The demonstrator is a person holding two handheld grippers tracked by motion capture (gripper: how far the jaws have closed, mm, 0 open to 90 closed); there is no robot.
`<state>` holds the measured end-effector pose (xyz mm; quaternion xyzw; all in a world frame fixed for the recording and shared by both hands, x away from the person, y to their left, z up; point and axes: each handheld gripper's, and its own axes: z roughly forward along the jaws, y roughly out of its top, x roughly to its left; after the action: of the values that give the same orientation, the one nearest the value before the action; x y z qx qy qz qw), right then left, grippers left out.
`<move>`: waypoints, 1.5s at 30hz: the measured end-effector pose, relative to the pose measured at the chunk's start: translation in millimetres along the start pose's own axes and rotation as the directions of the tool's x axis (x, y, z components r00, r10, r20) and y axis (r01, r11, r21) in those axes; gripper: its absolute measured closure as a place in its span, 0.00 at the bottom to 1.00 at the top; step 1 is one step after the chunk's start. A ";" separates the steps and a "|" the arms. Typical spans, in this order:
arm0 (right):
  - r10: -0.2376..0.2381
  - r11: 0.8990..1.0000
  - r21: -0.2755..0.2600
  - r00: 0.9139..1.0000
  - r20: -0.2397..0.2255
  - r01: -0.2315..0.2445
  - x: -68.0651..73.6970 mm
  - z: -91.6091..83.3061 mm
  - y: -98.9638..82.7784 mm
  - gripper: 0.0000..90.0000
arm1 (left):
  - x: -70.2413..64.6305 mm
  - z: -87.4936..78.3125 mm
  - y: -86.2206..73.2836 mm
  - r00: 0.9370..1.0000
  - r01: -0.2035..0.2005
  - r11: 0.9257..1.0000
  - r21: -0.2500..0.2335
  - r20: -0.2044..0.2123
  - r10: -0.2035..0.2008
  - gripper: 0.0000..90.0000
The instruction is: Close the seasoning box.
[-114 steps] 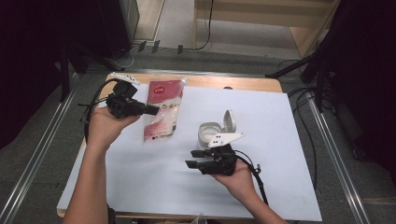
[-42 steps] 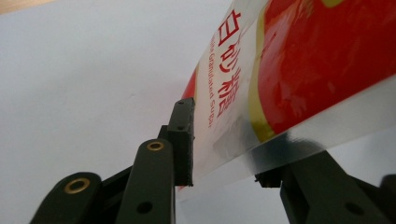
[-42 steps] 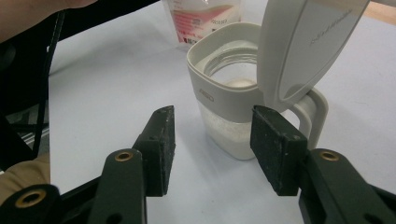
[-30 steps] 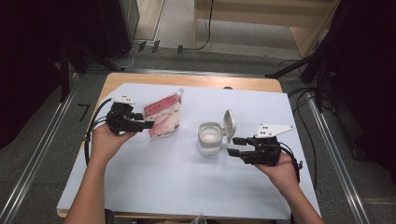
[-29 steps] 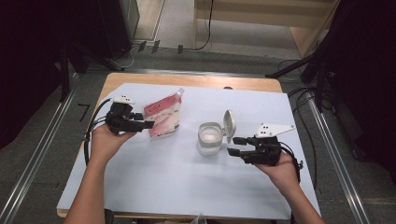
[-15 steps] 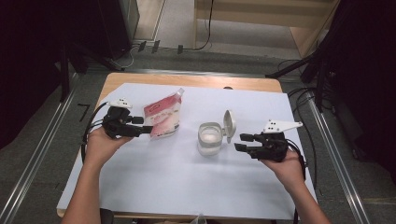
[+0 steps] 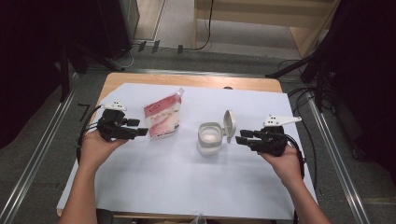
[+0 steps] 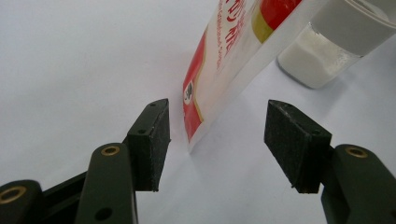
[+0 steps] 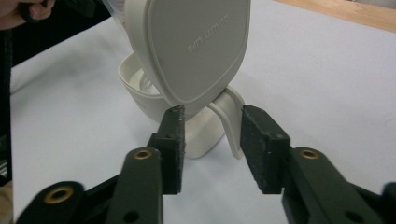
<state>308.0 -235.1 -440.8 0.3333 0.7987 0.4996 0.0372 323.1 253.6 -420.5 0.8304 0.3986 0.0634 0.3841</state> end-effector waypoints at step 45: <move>0.006 1.000 0.013 1.000 -0.026 -0.006 3.2 40.0 44.7 1.00 | 2.4 -8.2 -19.9 1.000 0.018 1.000 -0.017 -0.023 -0.018 0.45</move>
<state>343.3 -190.0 -423.1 0.3295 0.8012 0.4989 0.0233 309.1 267.8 -429.0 0.8228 0.4099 0.0731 0.3867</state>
